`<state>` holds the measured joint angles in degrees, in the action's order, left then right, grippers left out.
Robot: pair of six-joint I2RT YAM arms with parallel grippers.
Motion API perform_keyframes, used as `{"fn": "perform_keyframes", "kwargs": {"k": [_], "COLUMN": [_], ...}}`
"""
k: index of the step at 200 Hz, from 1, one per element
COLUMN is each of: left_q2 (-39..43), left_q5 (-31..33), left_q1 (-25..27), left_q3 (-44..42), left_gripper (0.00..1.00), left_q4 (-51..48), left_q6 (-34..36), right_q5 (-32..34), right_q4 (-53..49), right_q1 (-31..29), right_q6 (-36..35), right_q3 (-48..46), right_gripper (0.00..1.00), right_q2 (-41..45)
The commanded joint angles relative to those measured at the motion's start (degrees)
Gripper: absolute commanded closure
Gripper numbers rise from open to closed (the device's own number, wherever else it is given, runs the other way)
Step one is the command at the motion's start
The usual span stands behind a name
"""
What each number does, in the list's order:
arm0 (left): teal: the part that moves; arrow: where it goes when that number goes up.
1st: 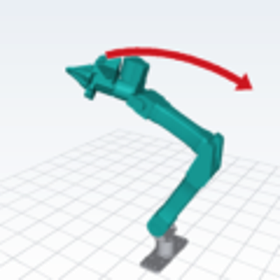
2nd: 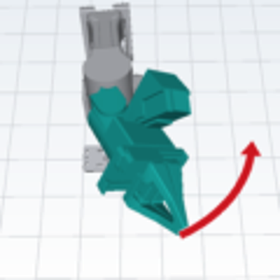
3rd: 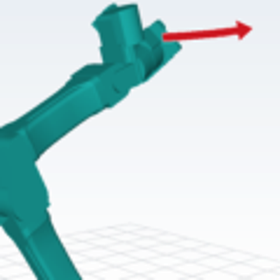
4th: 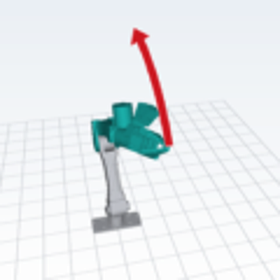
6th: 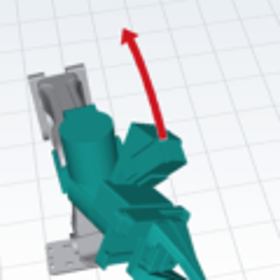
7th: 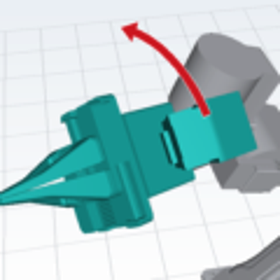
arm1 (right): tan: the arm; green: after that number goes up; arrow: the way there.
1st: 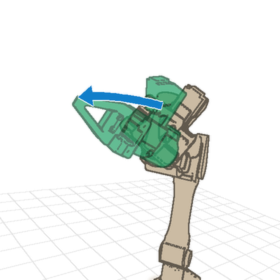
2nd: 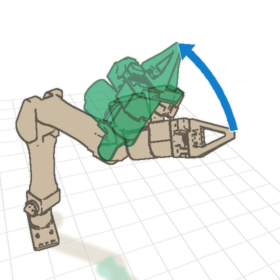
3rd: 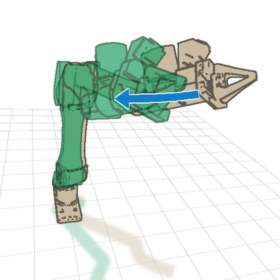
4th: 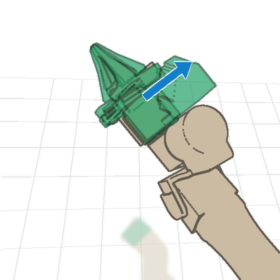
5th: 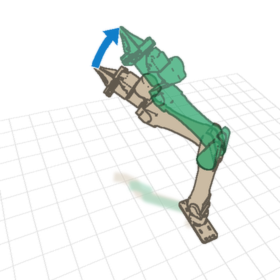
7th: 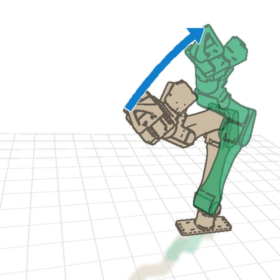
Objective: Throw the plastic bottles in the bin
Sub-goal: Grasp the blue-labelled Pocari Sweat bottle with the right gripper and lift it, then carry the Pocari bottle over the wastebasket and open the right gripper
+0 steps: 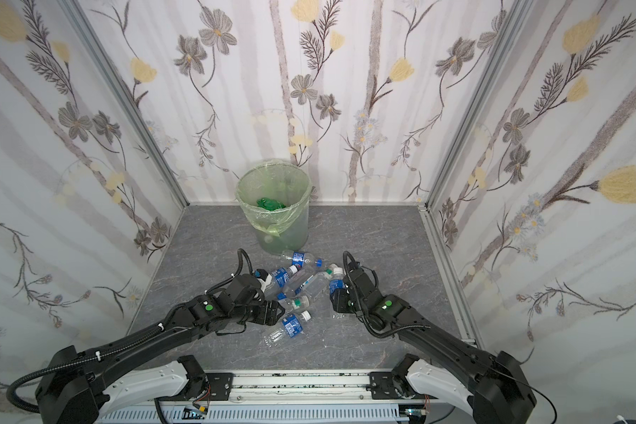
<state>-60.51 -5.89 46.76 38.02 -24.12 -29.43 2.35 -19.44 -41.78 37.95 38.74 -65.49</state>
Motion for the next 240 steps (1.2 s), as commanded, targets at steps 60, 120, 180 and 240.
{"fn": "perform_keyframes", "kwargs": {"k": [60, 120, 180, 240], "left_q2": [8.2, 8.6, 5.6, 0.0], "left_q5": [4.5, 1.8, -3.3, -4.3], "left_q1": [-0.1, -0.1, 0.4, 6.0], "left_q3": [-2.9, -1.9, 1.1, 2.0], "left_gripper": [0.18, 0.17, 0.17, 0.17], "left_q4": [1.1, 1.1, 1.0, 1.2], "left_q6": [-5.1, -1.2, 3.7, 4.2], "right_q5": [-2.4, -13.1, -17.8, -11.8], "right_q4": [15.1, -8.2, -11.1, 4.7], "right_q1": [0.2, 6.9, 8.1, 11.0], "right_q6": [-21.2, -19.6, -22.5, -17.4], "right_q3": [23.4, 87.7, 80.5, 28.6], "right_gripper": [0.58, 0.19, 0.08, 0.03], "right_q2": [0.2, -53.5, -48.2, -10.6]}}
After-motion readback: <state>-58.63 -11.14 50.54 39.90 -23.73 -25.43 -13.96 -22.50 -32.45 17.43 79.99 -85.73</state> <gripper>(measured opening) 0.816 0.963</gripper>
